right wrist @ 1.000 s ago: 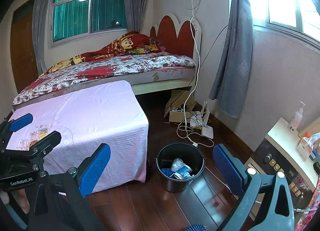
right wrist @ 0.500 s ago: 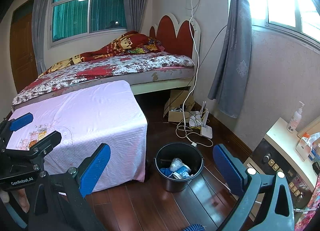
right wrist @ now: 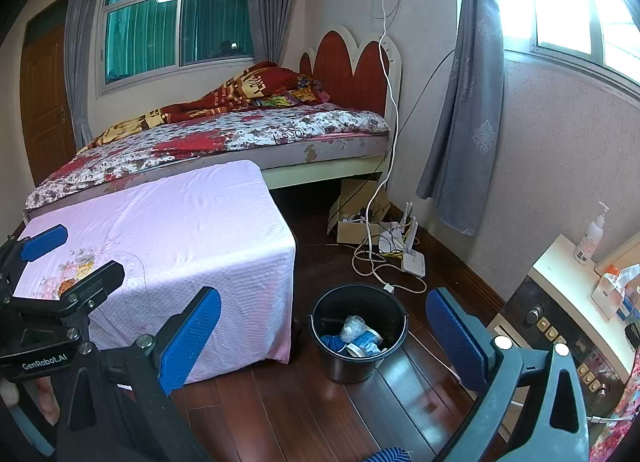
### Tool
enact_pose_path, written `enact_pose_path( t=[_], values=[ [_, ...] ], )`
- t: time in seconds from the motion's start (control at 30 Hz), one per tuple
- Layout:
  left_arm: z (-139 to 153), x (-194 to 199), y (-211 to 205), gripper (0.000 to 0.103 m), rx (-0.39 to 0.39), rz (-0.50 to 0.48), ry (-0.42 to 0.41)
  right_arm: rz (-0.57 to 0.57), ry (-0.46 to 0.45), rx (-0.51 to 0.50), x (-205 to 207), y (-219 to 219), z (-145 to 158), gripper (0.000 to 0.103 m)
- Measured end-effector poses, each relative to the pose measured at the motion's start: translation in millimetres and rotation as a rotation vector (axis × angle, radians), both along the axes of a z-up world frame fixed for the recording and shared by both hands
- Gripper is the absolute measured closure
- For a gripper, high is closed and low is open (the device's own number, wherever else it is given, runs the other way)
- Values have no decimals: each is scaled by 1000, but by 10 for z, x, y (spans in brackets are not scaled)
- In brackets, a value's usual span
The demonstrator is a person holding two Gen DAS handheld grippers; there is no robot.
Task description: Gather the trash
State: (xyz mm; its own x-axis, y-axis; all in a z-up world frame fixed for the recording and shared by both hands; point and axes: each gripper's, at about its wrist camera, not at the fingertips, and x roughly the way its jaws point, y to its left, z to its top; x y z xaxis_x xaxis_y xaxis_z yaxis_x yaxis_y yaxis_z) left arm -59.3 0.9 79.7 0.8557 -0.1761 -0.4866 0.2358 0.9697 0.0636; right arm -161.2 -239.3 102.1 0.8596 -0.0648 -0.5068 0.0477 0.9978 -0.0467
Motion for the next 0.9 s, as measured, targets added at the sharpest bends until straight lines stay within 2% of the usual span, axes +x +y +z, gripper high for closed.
enact_pose_path(
  t=[0.67, 0.9],
  values=[
    [-11, 0, -6, 1, -1, -9, 2, -1, 4, -1, -27, -3, -23, 0],
    [-3, 18, 43, 1, -26, -13, 3, -3, 8, -2, -71, 7, -79, 0]
  ],
)
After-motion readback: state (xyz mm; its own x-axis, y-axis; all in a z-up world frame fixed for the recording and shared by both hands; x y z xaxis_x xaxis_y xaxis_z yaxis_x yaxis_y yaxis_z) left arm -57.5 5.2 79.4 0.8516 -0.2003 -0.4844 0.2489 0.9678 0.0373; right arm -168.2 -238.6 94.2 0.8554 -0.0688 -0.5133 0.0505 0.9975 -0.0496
